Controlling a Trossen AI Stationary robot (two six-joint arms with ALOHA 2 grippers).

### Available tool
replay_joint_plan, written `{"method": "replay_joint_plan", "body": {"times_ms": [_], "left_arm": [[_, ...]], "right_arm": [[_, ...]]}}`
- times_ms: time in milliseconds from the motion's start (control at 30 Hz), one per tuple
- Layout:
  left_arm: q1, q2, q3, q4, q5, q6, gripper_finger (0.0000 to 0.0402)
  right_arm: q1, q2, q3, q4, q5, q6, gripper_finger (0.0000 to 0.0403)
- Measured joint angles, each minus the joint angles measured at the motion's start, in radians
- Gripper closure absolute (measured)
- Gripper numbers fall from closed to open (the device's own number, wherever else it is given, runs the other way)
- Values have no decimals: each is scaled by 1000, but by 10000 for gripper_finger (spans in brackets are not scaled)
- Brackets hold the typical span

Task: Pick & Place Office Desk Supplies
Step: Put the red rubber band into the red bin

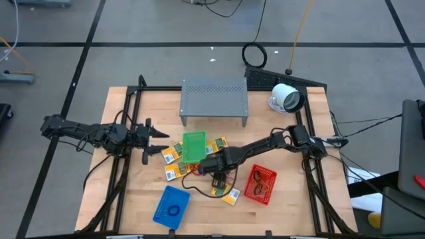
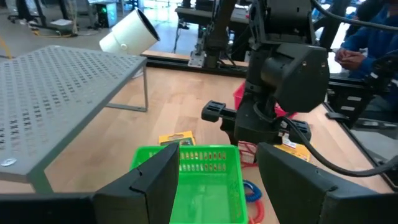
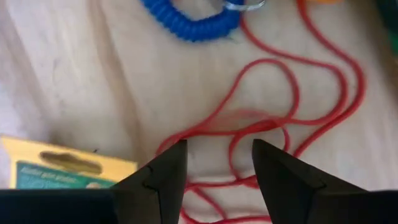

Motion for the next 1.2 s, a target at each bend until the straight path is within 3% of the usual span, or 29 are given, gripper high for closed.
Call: {"method": "replay_joint_plan", "body": {"times_ms": [333,667,967,1200], "left_arm": [[0,0,0,-1,4,2,176],[0,0,0,-9,4,2,176],[0,0,0,-9,4,1,176],[0,0,0,-10,4,1,176]], "right_arm": [[0,-3,-30,48,-51,-2,246],[-1,-3,-31,39,-50,-12,300],[-1,-2,-32,33,-54,-35,394],[0,-9,-32,27,-58,-38,401]]}}
